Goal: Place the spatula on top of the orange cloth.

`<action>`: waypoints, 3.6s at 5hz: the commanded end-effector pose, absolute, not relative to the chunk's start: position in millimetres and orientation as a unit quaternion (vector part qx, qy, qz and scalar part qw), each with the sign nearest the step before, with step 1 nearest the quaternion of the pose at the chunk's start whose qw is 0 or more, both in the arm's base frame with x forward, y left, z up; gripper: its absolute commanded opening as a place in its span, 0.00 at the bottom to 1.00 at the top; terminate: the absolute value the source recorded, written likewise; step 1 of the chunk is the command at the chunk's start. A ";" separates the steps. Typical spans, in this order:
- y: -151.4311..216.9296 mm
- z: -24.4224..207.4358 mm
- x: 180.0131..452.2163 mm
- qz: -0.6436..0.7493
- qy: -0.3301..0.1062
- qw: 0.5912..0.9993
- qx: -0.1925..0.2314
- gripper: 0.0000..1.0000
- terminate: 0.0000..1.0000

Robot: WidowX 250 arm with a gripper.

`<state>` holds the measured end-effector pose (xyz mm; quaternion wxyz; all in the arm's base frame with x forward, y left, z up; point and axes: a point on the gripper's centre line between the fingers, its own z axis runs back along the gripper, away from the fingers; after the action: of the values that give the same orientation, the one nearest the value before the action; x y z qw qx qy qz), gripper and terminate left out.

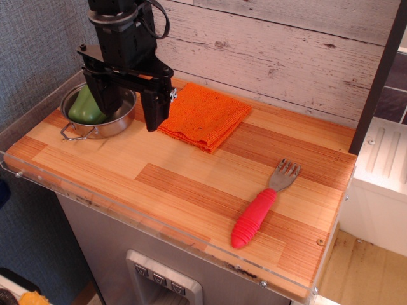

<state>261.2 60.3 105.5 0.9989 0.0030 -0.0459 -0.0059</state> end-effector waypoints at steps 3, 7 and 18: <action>-12.4 77.4 267.2 -0.087 -0.042 0.995 0.011 1.00 0.00; -75.9 7.4 257.8 -0.222 -0.011 0.974 -0.030 1.00 0.00; 56.1 50.2 356.5 -0.116 -0.059 0.991 -0.037 1.00 0.00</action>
<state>360.2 56.2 38.9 0.9922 -0.0428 -0.0406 -0.1101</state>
